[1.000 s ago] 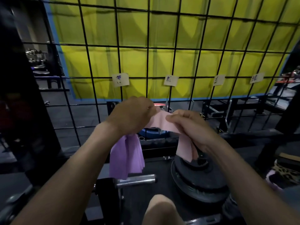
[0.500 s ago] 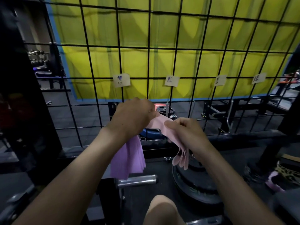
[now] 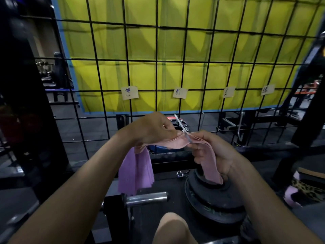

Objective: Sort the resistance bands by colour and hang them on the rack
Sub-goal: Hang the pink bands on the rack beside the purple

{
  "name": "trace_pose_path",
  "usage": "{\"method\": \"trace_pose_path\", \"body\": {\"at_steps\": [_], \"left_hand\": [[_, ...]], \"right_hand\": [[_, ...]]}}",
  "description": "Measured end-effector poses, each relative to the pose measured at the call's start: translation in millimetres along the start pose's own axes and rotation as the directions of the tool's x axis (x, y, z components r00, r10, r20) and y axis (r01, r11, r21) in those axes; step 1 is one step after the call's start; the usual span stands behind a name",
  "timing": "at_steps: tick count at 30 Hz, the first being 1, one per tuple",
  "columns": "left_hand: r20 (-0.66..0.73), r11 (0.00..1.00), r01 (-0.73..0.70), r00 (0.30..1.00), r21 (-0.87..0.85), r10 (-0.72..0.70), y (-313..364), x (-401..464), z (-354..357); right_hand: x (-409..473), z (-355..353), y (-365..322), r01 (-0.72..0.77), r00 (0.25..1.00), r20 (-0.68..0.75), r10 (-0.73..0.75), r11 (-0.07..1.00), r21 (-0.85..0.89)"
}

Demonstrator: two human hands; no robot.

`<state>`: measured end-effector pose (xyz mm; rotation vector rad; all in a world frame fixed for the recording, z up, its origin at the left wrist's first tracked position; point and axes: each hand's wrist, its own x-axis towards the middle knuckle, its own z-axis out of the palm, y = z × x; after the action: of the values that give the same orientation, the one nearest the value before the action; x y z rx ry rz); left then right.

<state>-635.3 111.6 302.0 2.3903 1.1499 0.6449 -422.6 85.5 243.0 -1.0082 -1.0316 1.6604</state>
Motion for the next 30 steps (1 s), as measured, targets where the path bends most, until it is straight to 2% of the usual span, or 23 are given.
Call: {"method": "trace_pose_path", "body": {"at_steps": [5,7,10,13,18,21,23,25,28,30], "left_hand": [[0.019,0.995,0.074,0.997,-0.064,-0.073,8.8,1.8,1.1],[0.064,0.994,0.1,0.993,-0.052,-0.096,14.7,5.1,-3.8],[0.141,0.992,0.116,0.982,0.053,-0.123,23.2,10.3,-8.6],[0.141,0.988,0.088,0.984,0.131,-0.106,28.4,9.1,-5.7],[0.023,0.982,0.161,0.987,-0.098,-0.159,23.3,-8.3,21.6],[-0.014,0.942,0.201,0.977,-0.268,-0.213,20.2,-18.2,48.4],[-0.012,0.855,0.264,0.954,-0.447,-0.301,16.0,-22.6,63.7],[0.062,0.685,0.309,0.931,-0.659,-0.359,9.7,-27.0,77.9],[0.168,0.408,0.284,0.94,-0.868,-0.297,-0.1,-33.1,97.2],[0.2,0.227,0.258,0.947,-0.939,-0.251,-6.7,-36.7,107.2]], "right_hand": [[-0.7,-10.8,6.7,-0.03,0.993,0.119,0.019,0.995,0.1],[0.2,-12.4,7.3,-0.032,0.992,0.123,0.016,0.991,0.127],[1.1,-12.3,6.9,-0.029,0.994,0.111,0.016,0.993,0.115],[0.9,-12.3,7.8,-0.037,0.994,0.105,0.026,0.994,0.1],[0.4,-11.7,7.3,-0.042,0.994,0.108,0.036,0.998,0.057],[4.0,-12.5,8.2,-0.059,0.992,0.116,0.054,0.997,0.039],[5.4,-12.3,8.7,-0.045,0.992,0.114,0.045,0.999,-0.002],[5.9,-12.9,9.6,0.001,0.996,0.092,0.008,0.995,-0.096],[4.9,-14.9,11.9,0.087,0.996,0.057,-0.075,0.962,-0.258],[2.1,-17.6,11.9,0.141,0.987,0.11,-0.114,0.95,-0.277]]}}
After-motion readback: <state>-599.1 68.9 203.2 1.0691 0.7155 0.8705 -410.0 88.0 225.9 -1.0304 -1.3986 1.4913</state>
